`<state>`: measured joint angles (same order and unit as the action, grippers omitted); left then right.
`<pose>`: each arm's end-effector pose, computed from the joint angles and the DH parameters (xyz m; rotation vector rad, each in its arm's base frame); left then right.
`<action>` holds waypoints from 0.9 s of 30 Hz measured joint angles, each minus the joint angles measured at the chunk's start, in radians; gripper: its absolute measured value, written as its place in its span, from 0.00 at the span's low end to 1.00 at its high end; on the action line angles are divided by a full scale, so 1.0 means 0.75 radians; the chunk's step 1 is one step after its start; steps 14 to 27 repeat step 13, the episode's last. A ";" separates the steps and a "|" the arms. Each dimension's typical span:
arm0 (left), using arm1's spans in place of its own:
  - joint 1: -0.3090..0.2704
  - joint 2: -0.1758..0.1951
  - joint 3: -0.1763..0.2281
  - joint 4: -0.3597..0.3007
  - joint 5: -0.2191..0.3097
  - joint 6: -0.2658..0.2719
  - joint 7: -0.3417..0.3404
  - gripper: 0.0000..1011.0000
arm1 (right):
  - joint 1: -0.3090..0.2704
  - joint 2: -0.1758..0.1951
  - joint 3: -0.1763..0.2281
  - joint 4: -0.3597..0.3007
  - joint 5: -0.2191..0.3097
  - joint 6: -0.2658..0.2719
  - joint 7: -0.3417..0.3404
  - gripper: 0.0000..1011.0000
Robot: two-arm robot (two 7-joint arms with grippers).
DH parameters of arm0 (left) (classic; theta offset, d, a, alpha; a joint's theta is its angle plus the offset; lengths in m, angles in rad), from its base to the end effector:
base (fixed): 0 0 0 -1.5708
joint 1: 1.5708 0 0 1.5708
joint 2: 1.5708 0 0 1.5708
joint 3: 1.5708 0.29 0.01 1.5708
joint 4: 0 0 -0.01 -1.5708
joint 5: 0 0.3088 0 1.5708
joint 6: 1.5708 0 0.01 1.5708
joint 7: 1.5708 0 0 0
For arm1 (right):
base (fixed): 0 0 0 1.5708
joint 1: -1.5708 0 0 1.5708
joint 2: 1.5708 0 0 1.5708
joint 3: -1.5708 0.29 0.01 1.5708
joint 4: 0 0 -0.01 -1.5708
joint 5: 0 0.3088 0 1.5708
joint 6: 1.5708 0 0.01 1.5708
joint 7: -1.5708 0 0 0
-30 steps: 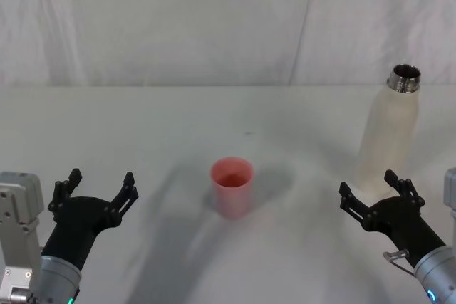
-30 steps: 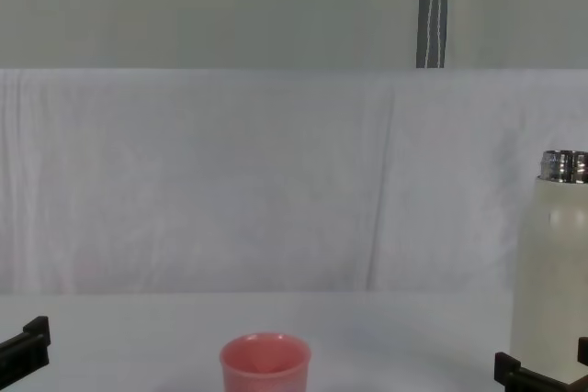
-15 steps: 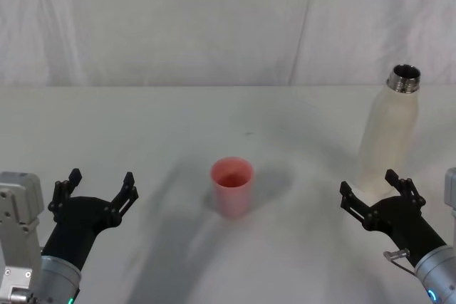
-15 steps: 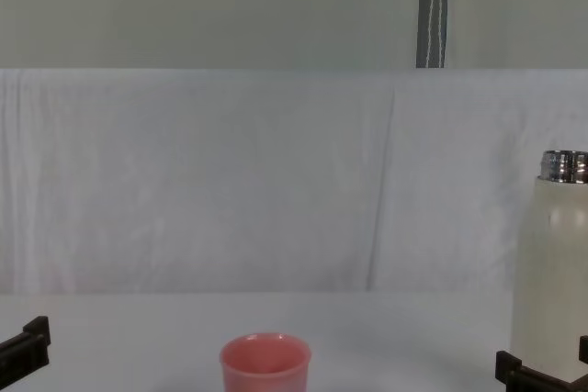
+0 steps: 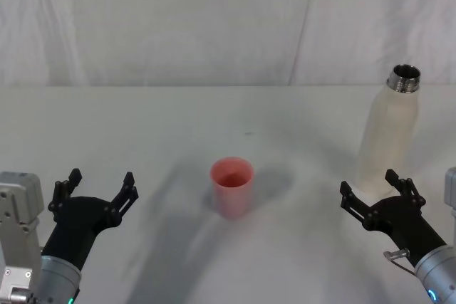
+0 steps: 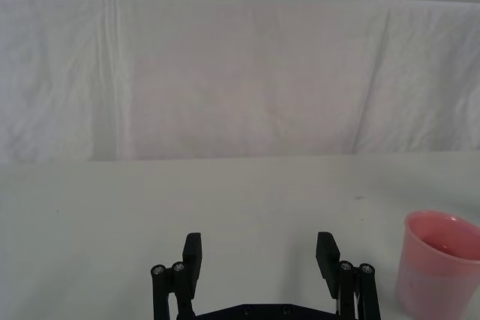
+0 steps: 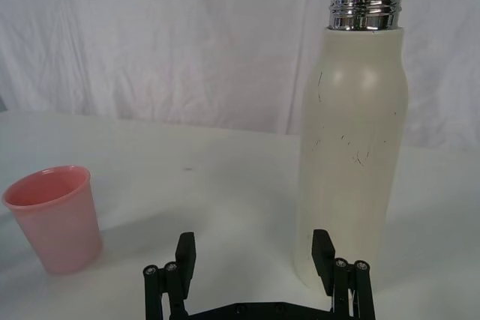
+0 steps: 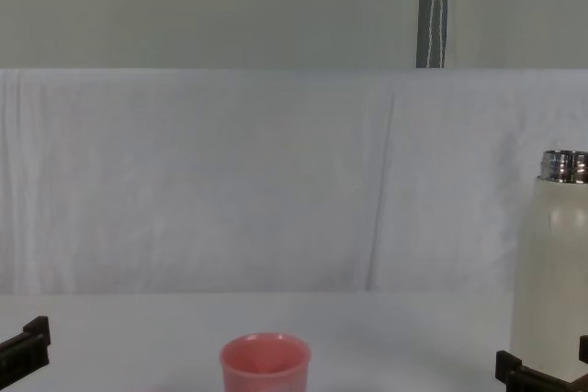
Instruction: Grasp the thermos with one hand and pour water into the cup lid.
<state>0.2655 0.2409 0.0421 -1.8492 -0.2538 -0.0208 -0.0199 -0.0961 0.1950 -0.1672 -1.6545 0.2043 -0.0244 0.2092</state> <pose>0.2529 0.0375 -0.2853 -0.0380 0.0141 1.4461 0.2957 0.0007 -0.3083 0.0071 0.0368 -1.1824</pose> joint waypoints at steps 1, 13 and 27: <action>0.000 0.000 0.000 0.000 0.000 0.000 0.000 0.99 | 0.000 0.000 0.000 0.000 0.000 0.000 0.000 0.99; 0.000 0.000 0.000 0.000 0.000 0.000 0.000 0.99 | 0.000 0.000 0.000 0.000 0.000 0.000 0.000 0.99; 0.000 0.000 0.000 0.000 0.000 0.000 0.000 0.99 | 0.000 0.000 0.000 0.000 0.000 0.000 0.000 0.99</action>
